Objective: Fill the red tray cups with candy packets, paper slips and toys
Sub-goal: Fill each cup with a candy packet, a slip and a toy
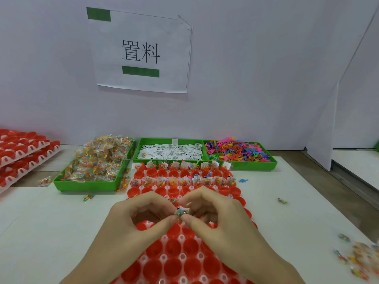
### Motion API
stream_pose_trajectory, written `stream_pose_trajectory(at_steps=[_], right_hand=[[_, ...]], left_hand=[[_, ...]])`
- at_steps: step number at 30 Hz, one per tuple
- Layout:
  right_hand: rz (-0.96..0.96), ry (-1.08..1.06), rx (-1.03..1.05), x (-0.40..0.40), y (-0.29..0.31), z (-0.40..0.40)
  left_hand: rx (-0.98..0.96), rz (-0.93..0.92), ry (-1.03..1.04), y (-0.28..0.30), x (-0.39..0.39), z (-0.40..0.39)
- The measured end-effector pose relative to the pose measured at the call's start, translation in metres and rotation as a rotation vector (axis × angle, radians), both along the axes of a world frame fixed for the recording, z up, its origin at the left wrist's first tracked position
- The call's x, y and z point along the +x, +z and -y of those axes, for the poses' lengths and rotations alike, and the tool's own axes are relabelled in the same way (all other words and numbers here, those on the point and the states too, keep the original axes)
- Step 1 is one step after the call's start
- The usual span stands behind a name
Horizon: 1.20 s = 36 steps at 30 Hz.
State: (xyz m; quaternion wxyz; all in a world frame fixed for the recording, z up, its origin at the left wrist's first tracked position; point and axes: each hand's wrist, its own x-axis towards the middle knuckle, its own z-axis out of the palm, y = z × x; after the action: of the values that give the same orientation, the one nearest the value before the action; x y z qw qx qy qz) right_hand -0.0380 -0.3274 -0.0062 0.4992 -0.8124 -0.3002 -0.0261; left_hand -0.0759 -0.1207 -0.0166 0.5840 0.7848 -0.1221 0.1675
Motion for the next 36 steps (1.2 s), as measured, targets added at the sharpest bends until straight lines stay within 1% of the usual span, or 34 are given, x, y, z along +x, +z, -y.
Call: stream_pose_trajectory(at_steps=[2, 6, 8, 11, 15, 17, 19, 22, 23, 25, 27, 31, 34, 36], right_hand=[[-0.058, 0.013, 0.041, 0.0, 0.002, 0.001], [-0.089, 0.098, 0.025, 0.001, 0.01, 0.005], [-0.089, 0.094, 0.042, 0.008, 0.016, 0.009], [-0.093, -0.007, 0.059, 0.033, 0.022, 0.018], [-0.07, -0.203, -0.016, 0.087, 0.019, 0.035], [-0.048, -0.318, -0.071, 0.121, 0.015, 0.047], [0.016, -0.436, -0.156, 0.157, 0.01, 0.061], [0.148, -0.561, -0.416, 0.205, 0.003, 0.087], [0.179, -0.549, -0.537, 0.217, 0.001, 0.096], [0.222, -0.458, -0.762, 0.236, -0.001, 0.109], [0.236, -0.381, -0.895, 0.247, -0.001, 0.117], [0.219, -0.356, -0.929, 0.255, -0.005, 0.115], [0.282, -0.393, -0.944, 0.257, -0.007, 0.11], [0.307, -0.426, -0.918, 0.257, -0.007, 0.109]], left_hand=[[-0.013, -0.018, -0.018, 0.001, 0.0, -0.002], [-0.047, -0.059, -0.039, 0.0, 0.0, -0.004], [-0.049, -0.056, -0.027, 0.0, 0.0, -0.005], [-0.022, -0.047, -0.006, 0.002, 0.001, -0.008], [-0.028, -0.053, 0.008, 0.004, 0.003, -0.01], [-0.03, -0.06, 0.011, 0.004, 0.004, -0.01], [-0.026, -0.067, 0.016, 0.004, 0.005, -0.012], [-0.018, -0.075, 0.017, 0.002, 0.006, -0.013], [-0.017, -0.078, 0.022, 0.002, 0.006, -0.014], [-0.011, -0.086, 0.033, 0.0, 0.007, -0.014], [-0.008, -0.087, 0.038, -0.002, 0.008, -0.014], [0.007, -0.072, 0.038, -0.002, 0.01, -0.016], [0.014, -0.067, 0.044, -0.001, 0.01, -0.018], [0.025, -0.068, 0.049, -0.002, 0.011, -0.019]])
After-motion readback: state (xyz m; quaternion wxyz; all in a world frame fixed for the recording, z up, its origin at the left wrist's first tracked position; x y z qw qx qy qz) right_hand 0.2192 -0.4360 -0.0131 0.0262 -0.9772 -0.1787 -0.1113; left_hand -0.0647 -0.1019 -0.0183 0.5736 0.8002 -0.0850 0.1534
